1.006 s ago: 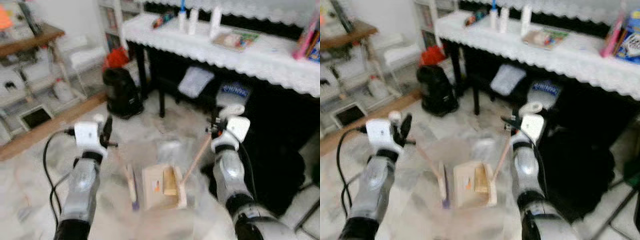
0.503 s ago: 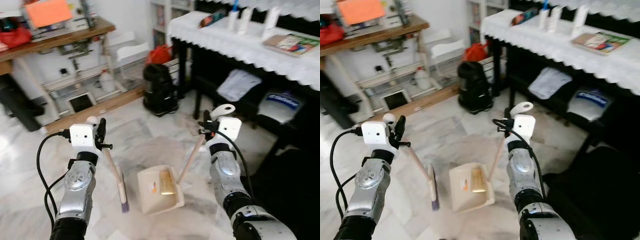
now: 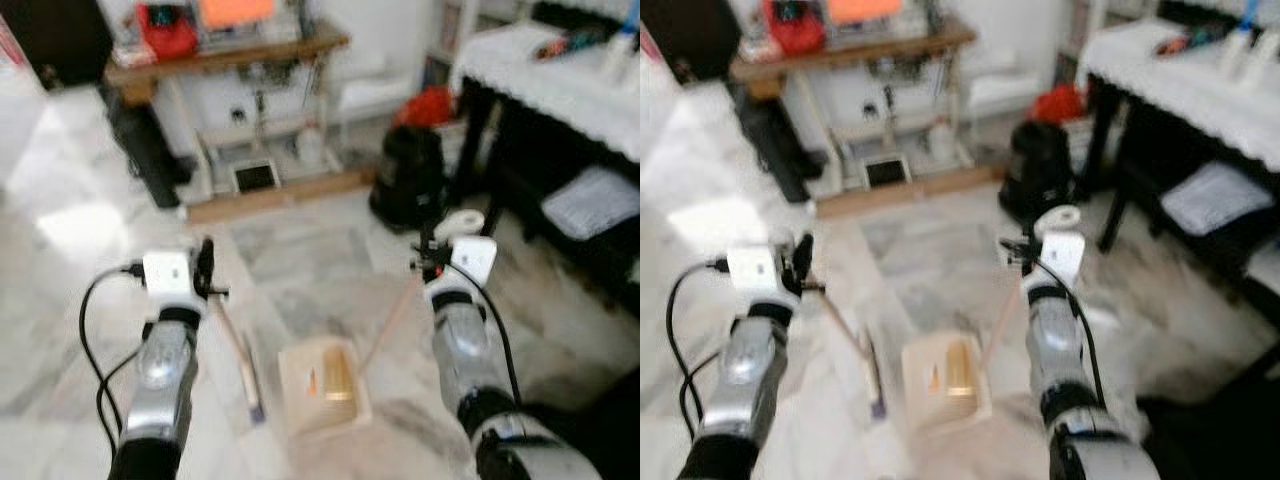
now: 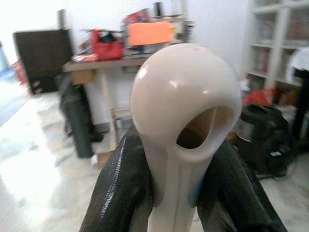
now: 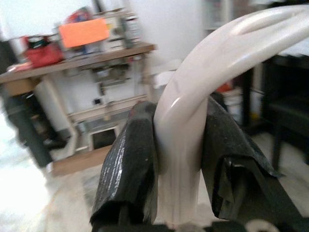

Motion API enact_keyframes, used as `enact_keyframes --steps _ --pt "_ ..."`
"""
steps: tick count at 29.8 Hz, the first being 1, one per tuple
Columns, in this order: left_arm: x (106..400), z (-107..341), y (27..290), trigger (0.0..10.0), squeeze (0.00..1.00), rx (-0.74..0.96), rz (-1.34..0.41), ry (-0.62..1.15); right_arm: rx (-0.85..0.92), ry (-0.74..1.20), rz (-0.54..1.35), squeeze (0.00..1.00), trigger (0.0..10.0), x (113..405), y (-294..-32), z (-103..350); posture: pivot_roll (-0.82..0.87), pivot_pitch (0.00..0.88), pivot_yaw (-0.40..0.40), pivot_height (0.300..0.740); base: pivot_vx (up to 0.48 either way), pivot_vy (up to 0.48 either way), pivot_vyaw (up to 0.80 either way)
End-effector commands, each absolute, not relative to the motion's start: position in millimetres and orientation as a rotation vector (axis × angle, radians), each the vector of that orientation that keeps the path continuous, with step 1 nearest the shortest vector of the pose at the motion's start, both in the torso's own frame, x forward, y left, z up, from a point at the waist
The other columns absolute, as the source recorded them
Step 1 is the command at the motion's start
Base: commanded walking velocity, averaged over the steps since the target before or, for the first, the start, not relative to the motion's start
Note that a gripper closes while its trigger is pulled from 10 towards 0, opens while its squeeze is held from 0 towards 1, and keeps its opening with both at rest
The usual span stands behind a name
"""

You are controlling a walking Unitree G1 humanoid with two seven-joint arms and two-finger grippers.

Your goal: Sweep floor

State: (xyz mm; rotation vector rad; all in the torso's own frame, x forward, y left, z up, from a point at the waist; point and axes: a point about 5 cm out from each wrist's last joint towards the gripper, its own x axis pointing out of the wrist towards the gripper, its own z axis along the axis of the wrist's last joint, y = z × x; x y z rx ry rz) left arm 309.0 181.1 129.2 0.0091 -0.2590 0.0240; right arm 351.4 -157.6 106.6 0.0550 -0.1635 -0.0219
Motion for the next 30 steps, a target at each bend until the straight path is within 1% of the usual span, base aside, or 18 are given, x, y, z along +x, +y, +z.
enact_keyframes --steps 1,30 --pt "307.9 136.9 188.4 10.0 0.0 0.026 0.052 -0.301 0.058 -0.232 0.012 0.0 10.0 358.5 -147.5 125.0 -0.02 0.0 0.039 0.74 0.0 0.0 0.8" --pt "306.4 128.6 182.3 10.0 0.0 0.013 0.039 -0.288 0.059 -0.211 0.027 0.0 10.0 355.1 -146.1 118.3 -0.05 0.0 0.048 0.74 0.0 0.0 0.8"
